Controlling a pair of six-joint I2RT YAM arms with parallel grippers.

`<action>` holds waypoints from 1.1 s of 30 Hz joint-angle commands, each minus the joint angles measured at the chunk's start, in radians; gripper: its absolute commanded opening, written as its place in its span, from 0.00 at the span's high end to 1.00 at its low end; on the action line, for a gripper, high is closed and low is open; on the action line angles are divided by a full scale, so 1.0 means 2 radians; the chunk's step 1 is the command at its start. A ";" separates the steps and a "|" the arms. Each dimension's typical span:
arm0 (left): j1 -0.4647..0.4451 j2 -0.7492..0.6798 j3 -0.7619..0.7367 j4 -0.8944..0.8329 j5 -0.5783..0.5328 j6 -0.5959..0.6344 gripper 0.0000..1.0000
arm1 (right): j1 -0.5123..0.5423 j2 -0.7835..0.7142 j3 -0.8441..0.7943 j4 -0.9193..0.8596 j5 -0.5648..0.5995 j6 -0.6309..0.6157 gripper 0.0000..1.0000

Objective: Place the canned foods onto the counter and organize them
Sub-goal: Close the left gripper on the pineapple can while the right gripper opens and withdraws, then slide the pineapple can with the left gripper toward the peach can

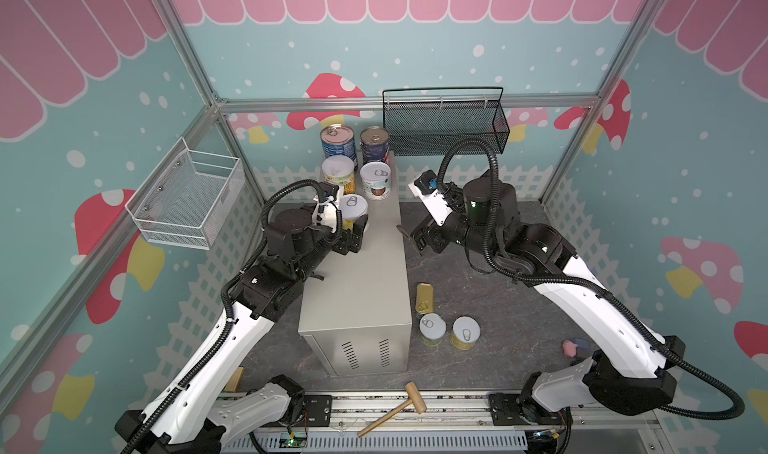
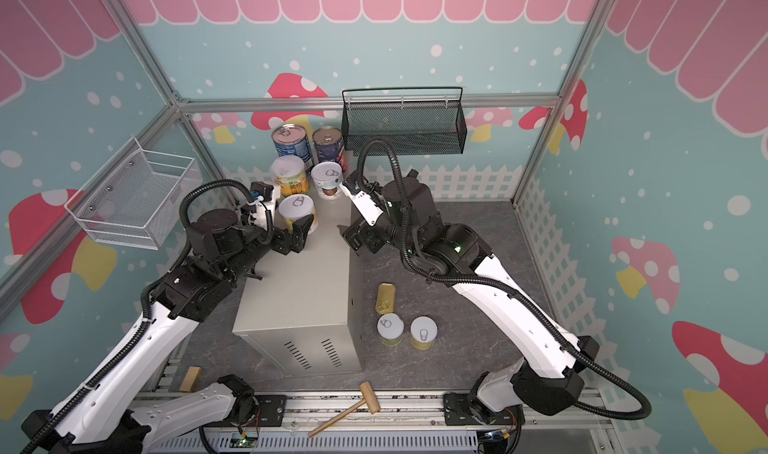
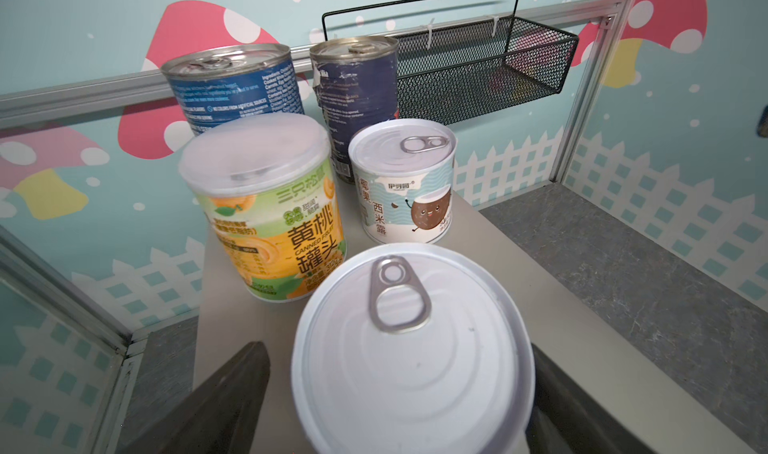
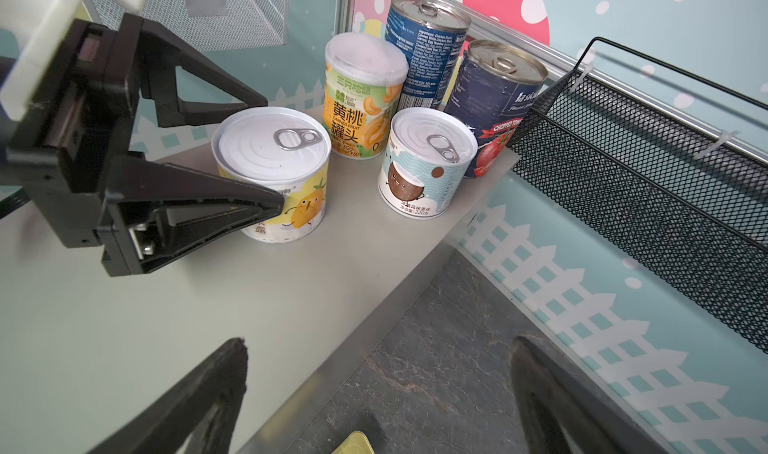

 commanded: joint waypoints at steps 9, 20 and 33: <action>0.059 -0.012 -0.025 0.028 0.034 0.007 0.08 | -0.003 0.051 0.037 0.021 -0.009 -0.012 0.01; 0.066 -0.018 -0.066 0.074 0.038 0.002 0.04 | -0.002 0.068 0.042 0.033 0.006 0.000 0.01; 0.072 -0.010 -0.080 0.096 0.051 -0.002 0.04 | -0.003 0.084 0.057 0.034 0.013 0.011 0.01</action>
